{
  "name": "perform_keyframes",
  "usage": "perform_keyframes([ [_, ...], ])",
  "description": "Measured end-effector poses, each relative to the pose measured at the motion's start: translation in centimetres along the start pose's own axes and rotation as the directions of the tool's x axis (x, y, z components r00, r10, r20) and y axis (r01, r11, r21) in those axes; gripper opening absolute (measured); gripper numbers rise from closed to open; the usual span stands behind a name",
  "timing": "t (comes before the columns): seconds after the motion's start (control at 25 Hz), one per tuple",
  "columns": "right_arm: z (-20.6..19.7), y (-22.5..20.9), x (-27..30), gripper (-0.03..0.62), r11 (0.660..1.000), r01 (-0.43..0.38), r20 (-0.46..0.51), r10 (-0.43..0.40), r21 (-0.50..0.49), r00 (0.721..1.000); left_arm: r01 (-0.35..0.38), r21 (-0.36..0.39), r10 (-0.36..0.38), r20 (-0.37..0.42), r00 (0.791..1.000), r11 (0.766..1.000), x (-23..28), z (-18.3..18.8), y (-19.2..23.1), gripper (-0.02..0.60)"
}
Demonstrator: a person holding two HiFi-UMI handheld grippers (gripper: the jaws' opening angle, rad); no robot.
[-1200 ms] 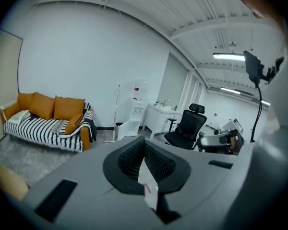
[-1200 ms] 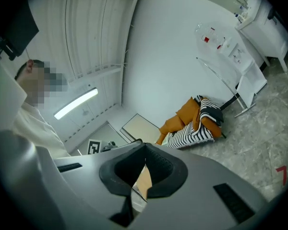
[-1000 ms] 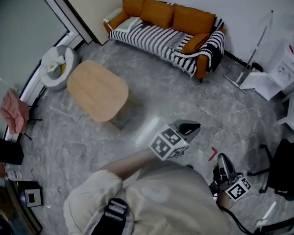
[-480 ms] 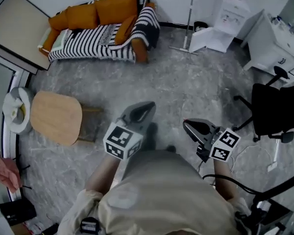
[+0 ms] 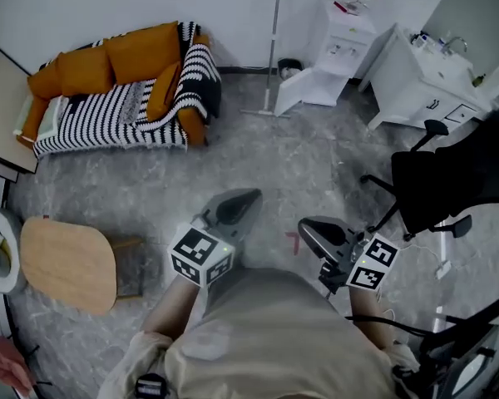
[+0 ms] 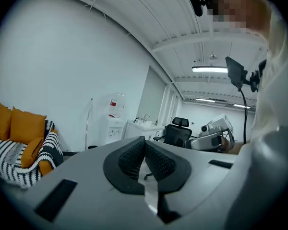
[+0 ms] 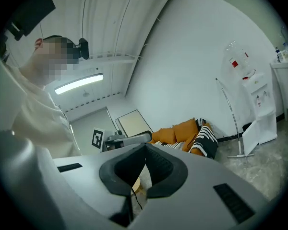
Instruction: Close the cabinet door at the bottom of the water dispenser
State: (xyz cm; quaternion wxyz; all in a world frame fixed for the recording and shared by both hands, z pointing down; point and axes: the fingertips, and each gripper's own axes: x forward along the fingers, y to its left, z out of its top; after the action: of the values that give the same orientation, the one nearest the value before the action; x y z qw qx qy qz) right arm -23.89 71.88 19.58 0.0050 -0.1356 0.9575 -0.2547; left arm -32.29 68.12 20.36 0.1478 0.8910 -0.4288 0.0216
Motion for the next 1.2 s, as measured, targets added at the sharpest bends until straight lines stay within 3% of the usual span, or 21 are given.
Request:
perform_keyframes([
  [0.12,0.6,-0.2,4.8,0.000,1.000,0.009,0.015,-0.009,0.025,1.000,0.047,-0.003,-0.047,-0.019,0.999,0.999,0.0,0.0,3.8,-0.006],
  [0.36,1.3,-1.4,10.2,0.000,0.996,0.052,-0.056,-0.057,-0.076,0.997,0.083,-0.019,-0.084,-0.030,0.996,0.996,1.1,1.0,10.0,-0.006],
  [0.56,2.3,-4.1,11.6,0.000,0.998,0.064,-0.037,-0.064,-0.015,0.997,0.084,-0.044,-0.086,-0.029,0.996,0.995,3.4,1.8,12.3,-0.006],
  [0.76,3.8,-6.4,11.5,0.000,0.999,0.005,-0.053,-0.008,-0.054,0.999,0.091,-0.066,-0.096,-0.072,0.993,0.994,7.0,1.5,12.0,-0.006],
  [1.0,6.2,-11.4,7.2,0.000,0.999,-0.015,-0.026,0.014,-0.034,1.000,0.039,-0.116,-0.049,-0.085,0.995,0.992,13.1,2.5,10.1,-0.006],
  [1.2,8.0,-14.8,2.6,0.000,0.998,-0.050,-0.024,0.049,-0.037,0.998,0.012,-0.089,-0.022,-0.115,0.993,0.996,18.7,3.1,7.6,-0.006],
])
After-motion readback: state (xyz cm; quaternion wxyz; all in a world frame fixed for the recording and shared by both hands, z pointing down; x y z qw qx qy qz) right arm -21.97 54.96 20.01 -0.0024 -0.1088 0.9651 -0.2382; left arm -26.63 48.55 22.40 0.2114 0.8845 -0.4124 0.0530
